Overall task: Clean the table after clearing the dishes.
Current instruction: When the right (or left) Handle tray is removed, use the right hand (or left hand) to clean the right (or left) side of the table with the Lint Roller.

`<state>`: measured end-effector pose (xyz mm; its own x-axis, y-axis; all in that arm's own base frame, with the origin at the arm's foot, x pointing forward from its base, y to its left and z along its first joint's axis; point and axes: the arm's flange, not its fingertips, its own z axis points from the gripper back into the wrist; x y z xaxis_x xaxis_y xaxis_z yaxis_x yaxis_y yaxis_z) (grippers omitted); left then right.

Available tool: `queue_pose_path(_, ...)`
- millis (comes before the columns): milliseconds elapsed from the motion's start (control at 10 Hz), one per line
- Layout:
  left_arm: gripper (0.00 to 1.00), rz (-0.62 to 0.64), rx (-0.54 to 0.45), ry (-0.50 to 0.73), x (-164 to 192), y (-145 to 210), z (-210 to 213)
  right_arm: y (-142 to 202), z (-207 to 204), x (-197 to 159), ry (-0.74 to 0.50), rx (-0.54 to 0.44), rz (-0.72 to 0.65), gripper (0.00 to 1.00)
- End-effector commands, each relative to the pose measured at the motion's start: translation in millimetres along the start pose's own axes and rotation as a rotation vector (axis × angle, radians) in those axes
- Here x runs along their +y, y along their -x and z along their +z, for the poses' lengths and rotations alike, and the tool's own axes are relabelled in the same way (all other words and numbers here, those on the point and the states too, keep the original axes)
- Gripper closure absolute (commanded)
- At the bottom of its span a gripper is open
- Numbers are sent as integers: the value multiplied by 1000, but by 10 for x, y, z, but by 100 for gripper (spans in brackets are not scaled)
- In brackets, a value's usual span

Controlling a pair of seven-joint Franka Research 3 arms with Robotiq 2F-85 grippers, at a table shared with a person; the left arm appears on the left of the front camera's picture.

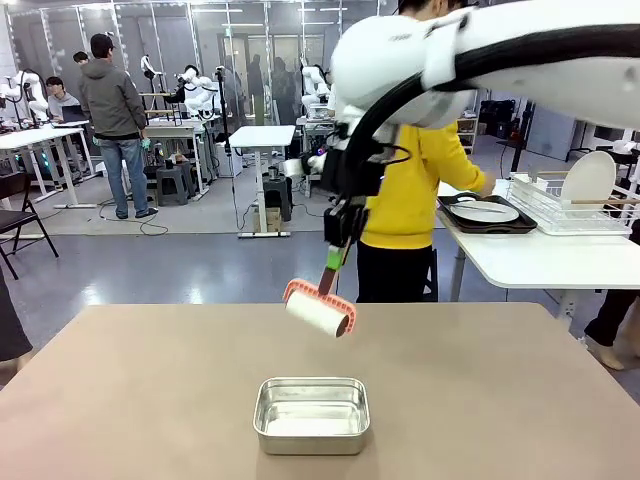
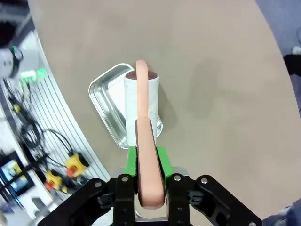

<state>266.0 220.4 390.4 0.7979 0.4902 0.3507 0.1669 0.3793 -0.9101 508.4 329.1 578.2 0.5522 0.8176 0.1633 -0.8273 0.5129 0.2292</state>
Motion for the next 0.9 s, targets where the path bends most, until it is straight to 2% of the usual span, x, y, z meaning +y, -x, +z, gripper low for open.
queue_pose_path(0, 0, 17, -5, 6, -46, -2, 30, 443, -39, -55, 9, -118, -223, 78)
queue_pose_path(100, 0, 17, -5, 6, -46, -2, 30, 624, -22, -189, 13, -155, -302, 78)
queue_pose_path(300, 0, 17, -5, 6, -46, -2, 30, 973, -71, -402, -6, -157, -434, 78)
queue_pose_path(500, 0, 17, -5, 6, -46, -2, 30, 1341, 5, -655, -61, -198, -550, 78)
queue_pose_path(700, 0, 17, -5, 6, -46, -2, 30, 1452, -30, -774, -125, -231, -571, 78)
queue_pose_path(800, 0, 17, -5, 6, -46, -2, 30, 1361, -13, -806, -56, -160, -524, 78)
